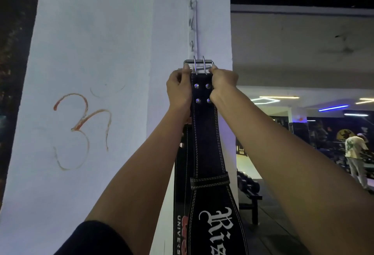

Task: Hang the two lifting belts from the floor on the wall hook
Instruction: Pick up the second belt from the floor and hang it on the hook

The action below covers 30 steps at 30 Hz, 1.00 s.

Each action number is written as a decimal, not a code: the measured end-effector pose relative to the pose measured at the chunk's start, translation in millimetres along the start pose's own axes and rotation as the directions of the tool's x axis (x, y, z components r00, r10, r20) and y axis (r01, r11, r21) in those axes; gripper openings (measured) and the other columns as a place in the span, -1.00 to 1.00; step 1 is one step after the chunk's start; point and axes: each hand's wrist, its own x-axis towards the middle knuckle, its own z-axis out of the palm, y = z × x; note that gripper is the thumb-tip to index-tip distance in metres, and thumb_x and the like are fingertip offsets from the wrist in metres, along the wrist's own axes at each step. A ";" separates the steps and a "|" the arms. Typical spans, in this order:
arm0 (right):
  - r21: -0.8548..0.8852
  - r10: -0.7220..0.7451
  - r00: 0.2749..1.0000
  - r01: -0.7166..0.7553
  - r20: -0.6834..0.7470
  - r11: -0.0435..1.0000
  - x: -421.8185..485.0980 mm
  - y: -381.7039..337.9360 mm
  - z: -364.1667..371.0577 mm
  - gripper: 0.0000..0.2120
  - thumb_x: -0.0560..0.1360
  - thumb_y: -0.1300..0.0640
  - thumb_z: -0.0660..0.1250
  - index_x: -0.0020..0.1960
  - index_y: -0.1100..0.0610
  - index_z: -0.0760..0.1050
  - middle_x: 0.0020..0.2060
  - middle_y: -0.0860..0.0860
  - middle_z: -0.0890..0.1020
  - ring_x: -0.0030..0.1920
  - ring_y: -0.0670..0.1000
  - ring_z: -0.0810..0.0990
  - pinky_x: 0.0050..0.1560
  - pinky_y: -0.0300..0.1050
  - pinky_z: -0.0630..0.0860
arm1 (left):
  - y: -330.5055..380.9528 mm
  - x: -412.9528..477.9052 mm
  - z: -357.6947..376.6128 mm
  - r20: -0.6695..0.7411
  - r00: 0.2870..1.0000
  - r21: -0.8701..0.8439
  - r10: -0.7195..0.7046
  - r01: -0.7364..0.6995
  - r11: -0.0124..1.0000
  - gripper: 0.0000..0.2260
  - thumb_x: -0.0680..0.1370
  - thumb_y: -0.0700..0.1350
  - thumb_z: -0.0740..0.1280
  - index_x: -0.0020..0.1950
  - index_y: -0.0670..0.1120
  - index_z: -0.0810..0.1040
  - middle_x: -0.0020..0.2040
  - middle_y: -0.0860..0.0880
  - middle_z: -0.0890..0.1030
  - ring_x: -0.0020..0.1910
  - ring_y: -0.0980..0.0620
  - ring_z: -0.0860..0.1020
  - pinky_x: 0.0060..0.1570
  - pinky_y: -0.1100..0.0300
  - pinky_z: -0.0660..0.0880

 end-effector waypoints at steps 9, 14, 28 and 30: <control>0.038 -0.079 0.995 0.077 0.054 0.996 54.5 -23.9 34.7 -0.77 0.45 0.34 0.28 0.10 0.31 0.55 -0.17 0.12 0.59 -0.36 0.04 0.45 -0.25 -0.07 0.46 | 2.9 75.8 10.2 0.010 0.997 -0.088 -0.079 0.080 0.993 -0.75 0.53 -0.12 0.32 -0.35 -0.14 0.52 -0.39 -0.03 0.48 -0.38 0.01 0.44 -0.21 0.13 0.45; 0.048 -0.144 0.989 0.143 0.022 0.989 81.0 -39.8 53.1 -0.78 0.43 0.38 0.30 0.07 0.32 0.54 -0.01 0.18 0.66 -0.24 0.02 0.46 -0.25 -0.10 0.43 | 6.6 117.4 27.3 -0.013 0.993 -0.073 -0.118 0.117 0.990 -0.71 0.52 -0.13 0.33 -0.39 -0.14 0.45 -0.39 -0.04 0.46 -0.44 0.00 0.42 -0.36 0.21 0.42; 0.053 -0.173 0.985 0.174 -0.008 0.983 114.6 -29.7 63.1 -0.86 0.36 0.40 0.31 -0.28 0.23 0.39 -0.26 0.11 0.53 -0.24 0.04 0.48 -0.23 -0.07 0.46 | -4.8 145.8 36.9 -0.036 0.987 -0.021 -0.154 0.154 0.988 -0.92 0.51 -0.23 0.28 -0.16 -0.21 0.44 -0.14 -0.15 0.53 -0.17 -0.14 0.54 -0.02 -0.03 0.58; 0.047 -0.160 0.987 0.160 0.009 0.986 114.6 -25.6 60.7 -0.91 0.35 0.39 0.33 -0.19 0.26 0.46 -0.25 0.12 0.54 -0.22 0.06 0.51 -0.16 -0.04 0.52 | -7.4 140.3 36.8 -0.048 0.991 0.040 -0.128 0.130 0.991 -0.93 0.50 -0.23 0.26 -0.10 -0.25 0.46 -0.17 -0.16 0.52 -0.17 -0.15 0.52 -0.10 0.00 0.56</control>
